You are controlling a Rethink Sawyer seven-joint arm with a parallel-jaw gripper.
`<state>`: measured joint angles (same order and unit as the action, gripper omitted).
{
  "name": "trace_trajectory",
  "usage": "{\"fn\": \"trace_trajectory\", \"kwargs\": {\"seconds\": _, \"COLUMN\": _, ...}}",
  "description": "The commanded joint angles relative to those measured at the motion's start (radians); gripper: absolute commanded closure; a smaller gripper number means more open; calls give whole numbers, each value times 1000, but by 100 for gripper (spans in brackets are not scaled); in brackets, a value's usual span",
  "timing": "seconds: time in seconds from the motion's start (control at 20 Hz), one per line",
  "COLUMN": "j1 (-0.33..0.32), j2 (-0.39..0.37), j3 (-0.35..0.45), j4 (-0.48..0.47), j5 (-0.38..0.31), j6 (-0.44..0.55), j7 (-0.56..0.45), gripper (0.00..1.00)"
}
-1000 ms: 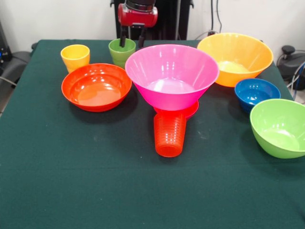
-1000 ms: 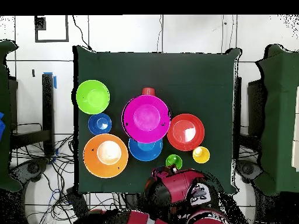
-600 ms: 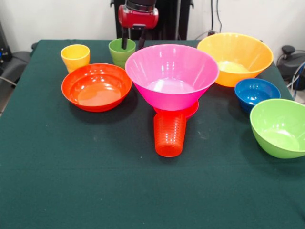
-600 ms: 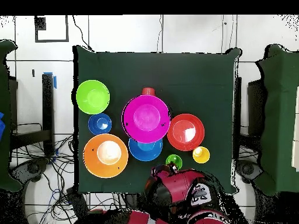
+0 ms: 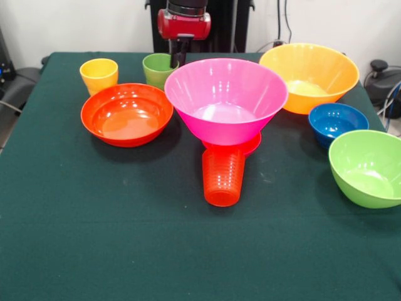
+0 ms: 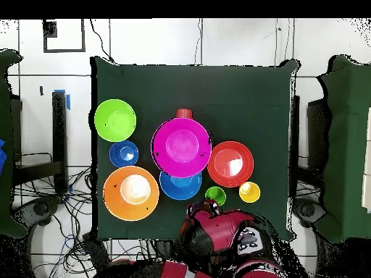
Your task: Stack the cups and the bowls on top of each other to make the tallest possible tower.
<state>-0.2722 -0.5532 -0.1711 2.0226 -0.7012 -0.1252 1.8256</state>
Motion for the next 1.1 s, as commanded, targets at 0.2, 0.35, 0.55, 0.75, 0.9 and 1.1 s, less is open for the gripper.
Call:
{"fn": "trace_trajectory", "kwargs": {"seconds": 0.2, "j1": 21, "j2": 33, "j3": 85, "j4": -11, "j5": -5, "j6": -25, "j7": 104, "gripper": 100}}
{"fn": "trace_trajectory", "kwargs": {"seconds": 0.35, "j1": 38, "j2": 15, "j3": 68, "j4": -9, "j5": 6, "j6": -3, "j7": 104, "gripper": 100}}
{"fn": "trace_trajectory", "kwargs": {"seconds": 0.55, "j1": 33, "j2": -23, "j3": 83, "j4": 1, "j5": 9, "j6": 61, "j7": 87, "gripper": 100}}
{"fn": "trace_trajectory", "kwargs": {"seconds": 0.75, "j1": 7, "j2": -63, "j3": 130, "j4": 10, "j5": 8, "j6": 123, "j7": 56, "gripper": 100}}
{"fn": "trace_trajectory", "kwargs": {"seconds": 0.9, "j1": -14, "j2": -86, "j3": 167, "j4": 12, "j5": 11, "j6": 173, "j7": 30, "gripper": 100}}
{"fn": "trace_trajectory", "kwargs": {"seconds": 1.1, "j1": -30, "j2": -108, "j3": 199, "j4": 9, "j5": 13, "j6": 223, "j7": 6, "gripper": 100}}
